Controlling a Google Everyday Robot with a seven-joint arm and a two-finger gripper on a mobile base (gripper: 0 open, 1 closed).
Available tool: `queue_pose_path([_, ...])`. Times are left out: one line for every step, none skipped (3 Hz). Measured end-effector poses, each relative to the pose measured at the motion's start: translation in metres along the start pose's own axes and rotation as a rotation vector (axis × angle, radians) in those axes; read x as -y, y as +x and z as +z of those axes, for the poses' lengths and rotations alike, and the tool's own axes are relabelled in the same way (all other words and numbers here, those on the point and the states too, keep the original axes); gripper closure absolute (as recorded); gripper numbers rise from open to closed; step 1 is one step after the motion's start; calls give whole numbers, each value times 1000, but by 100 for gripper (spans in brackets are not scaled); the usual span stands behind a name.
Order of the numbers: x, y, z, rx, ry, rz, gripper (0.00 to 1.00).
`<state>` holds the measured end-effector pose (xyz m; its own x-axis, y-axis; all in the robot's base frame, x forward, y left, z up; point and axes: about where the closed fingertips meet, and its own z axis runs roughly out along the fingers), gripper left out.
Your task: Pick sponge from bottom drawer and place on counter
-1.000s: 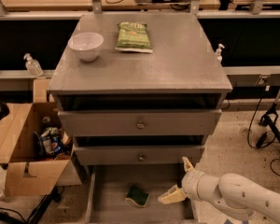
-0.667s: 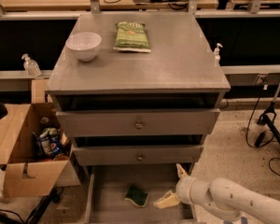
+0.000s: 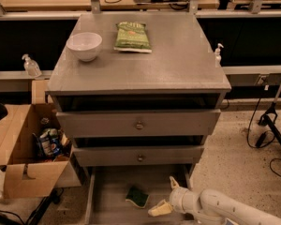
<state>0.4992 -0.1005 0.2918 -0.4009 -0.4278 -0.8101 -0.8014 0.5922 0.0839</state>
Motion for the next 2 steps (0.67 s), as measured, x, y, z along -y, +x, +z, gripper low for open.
queue_pose_path([0,0,0,0,0,0,0])
queue_pose_path([-4,-1,24,-45,-24,-29,0])
